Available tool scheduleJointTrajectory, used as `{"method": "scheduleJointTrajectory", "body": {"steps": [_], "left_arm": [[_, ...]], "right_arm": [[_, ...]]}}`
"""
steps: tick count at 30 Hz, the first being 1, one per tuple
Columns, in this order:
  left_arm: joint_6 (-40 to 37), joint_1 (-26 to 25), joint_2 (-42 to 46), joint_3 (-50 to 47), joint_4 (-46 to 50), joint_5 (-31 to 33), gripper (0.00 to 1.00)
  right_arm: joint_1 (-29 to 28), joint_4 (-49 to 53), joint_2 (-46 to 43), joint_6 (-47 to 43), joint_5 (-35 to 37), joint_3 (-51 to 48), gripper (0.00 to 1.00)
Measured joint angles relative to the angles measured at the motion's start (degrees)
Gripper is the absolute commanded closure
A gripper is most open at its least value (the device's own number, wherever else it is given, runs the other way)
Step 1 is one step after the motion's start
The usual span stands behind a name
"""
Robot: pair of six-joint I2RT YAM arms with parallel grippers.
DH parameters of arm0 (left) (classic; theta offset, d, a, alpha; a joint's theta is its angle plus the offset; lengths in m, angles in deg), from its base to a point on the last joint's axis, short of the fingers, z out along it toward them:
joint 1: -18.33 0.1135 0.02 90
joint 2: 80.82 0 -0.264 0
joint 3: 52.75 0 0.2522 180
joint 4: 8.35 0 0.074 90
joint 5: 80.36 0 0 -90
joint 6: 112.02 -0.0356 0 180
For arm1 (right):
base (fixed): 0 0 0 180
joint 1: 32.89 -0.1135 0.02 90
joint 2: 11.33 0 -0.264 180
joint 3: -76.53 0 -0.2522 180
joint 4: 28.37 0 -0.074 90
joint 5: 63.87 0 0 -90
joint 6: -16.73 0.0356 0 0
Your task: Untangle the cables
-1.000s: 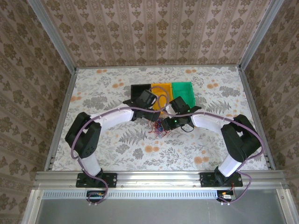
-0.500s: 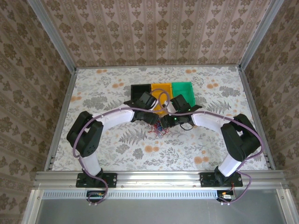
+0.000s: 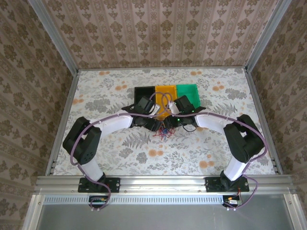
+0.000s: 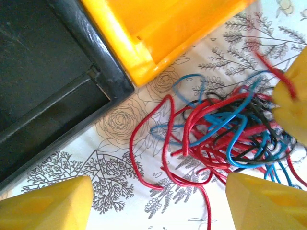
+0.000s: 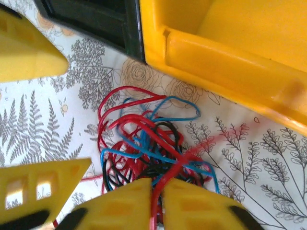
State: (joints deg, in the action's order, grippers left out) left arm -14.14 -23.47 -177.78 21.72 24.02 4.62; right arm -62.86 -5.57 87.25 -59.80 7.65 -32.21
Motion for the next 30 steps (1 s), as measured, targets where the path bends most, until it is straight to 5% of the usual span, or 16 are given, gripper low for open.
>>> {"method": "scheduleJointTrajectory", "body": {"steps": [18, 22, 27, 30], "left_arm": [[-5.01, -1.57, -7.74, 7.19, -0.57, -11.65, 0.24], [-5.88, -1.66, -11.41, 9.51, -0.68, -12.66, 0.38], [-6.4, -1.66, -13.66, 10.88, -0.87, -13.53, 0.81], [-6.4, -1.66, -13.99, 10.97, -1.27, -13.66, 0.95]], "right_arm": [[6.95, -6.14, -2.45, 4.83, -8.66, -4.28, 1.0], [7.23, -6.16, -2.47, 4.98, -10.12, -4.31, 1.0], [8.31, -6.14, -3.34, 5.62, -10.93, -4.81, 1.0], [10.05, -6.56, -5.35, 7.43, -11.37, -6.38, 1.0]]}}
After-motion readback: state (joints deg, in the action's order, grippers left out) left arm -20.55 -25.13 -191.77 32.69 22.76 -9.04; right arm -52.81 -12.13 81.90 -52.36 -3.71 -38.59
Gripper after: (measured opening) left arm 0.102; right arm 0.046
